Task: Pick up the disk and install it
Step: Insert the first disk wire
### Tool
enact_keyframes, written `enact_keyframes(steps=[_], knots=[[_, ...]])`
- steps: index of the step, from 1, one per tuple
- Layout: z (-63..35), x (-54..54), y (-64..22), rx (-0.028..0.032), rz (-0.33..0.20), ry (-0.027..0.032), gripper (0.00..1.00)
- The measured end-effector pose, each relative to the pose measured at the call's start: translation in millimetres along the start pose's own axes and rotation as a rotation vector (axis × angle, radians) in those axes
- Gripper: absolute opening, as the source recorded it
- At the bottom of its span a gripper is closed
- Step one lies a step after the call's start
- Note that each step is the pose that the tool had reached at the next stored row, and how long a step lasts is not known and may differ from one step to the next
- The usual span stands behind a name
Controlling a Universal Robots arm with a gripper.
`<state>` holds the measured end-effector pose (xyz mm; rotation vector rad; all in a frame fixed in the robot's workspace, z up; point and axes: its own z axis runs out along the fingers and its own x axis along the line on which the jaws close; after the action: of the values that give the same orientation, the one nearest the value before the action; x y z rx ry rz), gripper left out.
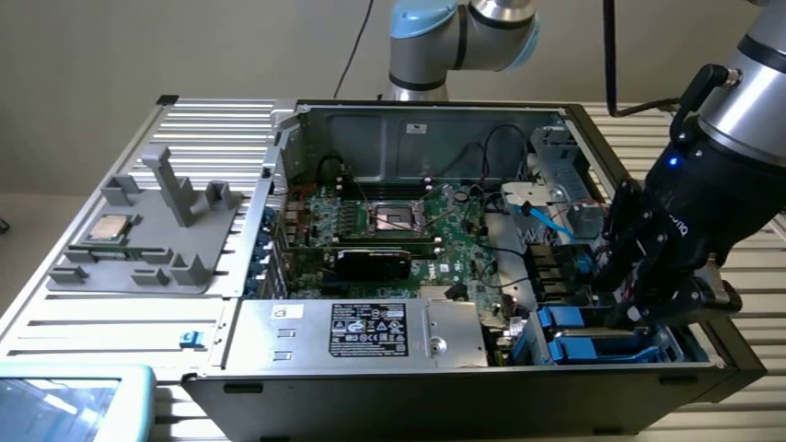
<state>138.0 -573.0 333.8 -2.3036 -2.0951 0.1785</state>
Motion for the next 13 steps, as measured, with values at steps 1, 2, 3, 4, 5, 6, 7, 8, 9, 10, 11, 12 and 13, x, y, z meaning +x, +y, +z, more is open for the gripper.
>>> enact_keyframes(steps=[1, 2, 3, 4, 5, 6, 7, 8, 9, 10, 11, 12, 13], knots=[[-1.6, -0.1, -0.2, 0.0, 0.0, 0.0002, 0.48], [-3.4, -0.2, -0.3, 0.0, 0.0, 0.0001, 0.54], [-5.6, -0.4, -0.5, 0.0, 0.0, 0.0001, 0.54], [-8.0, -0.5, -0.8, 0.0, 0.0, 0.0001, 0.6], [-10.4, -0.7, -1.0, 0.0, 0.0, 0.0001, 0.65], [-12.4, -0.9, -1.2, 0.0, 0.0, 0.0, 0.65], [-14.2, -1.0, -1.3, 0.0, 0.0, 0.0, 0.71], [-16.3, -1.1, -1.5, 0.0, 0.0, -0.0003, 0.77], [-18.1, -1.2, -1.7, -0.0001, 0.0, -0.0008, 0.83], [-18.7, -1.3, -1.8, 0.0, 0.0, -0.0004, 0.83], [-18.7, -1.3, -1.8, 0.0, 0.0, -0.0005, 0.83], [-18.6, -1.3, -2.1, 0.0, 0.0, -0.0004, 0.89], [-18.7, -1.4, -2.7, -0.0001, 0.0, -0.0006, 0.89]])
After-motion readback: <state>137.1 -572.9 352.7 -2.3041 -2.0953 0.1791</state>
